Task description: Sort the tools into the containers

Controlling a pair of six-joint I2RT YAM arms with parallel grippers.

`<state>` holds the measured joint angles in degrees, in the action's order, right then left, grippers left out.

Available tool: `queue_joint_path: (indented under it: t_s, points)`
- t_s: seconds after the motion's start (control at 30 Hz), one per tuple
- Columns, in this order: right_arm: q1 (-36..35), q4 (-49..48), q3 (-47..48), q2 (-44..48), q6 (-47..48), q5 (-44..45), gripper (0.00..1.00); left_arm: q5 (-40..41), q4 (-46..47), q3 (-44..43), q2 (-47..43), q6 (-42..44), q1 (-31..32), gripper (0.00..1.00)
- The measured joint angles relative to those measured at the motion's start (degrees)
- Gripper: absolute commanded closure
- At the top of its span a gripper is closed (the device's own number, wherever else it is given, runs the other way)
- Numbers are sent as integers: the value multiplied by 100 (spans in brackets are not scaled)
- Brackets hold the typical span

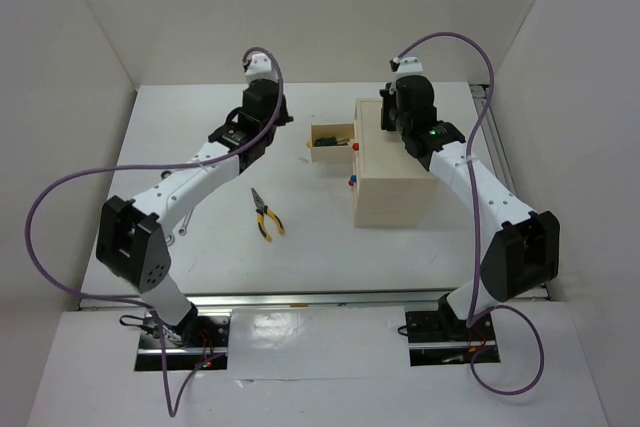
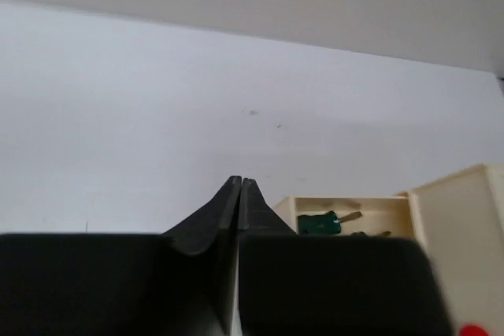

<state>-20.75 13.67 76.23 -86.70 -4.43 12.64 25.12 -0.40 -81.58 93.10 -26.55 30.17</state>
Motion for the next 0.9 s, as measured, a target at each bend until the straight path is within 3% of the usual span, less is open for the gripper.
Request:
queue_joint_path:
  t_s: [0.03,0.17,0.4,0.9]
  points:
    - [0,-2,0,0,0,0,100,269,-184,-85,138,-122,-15,100]
    - [0,-2,2,-2,0,2,100,780,-914,-396,1023,-527,20,100]
    - [-2,-4,2,-9,-2,11,100,601,-1591,-439,1904,-763,352,100]
    - [-11,-52,66,-92,-2,24,100,-1038,-197,-592,1849,-739,776,99]
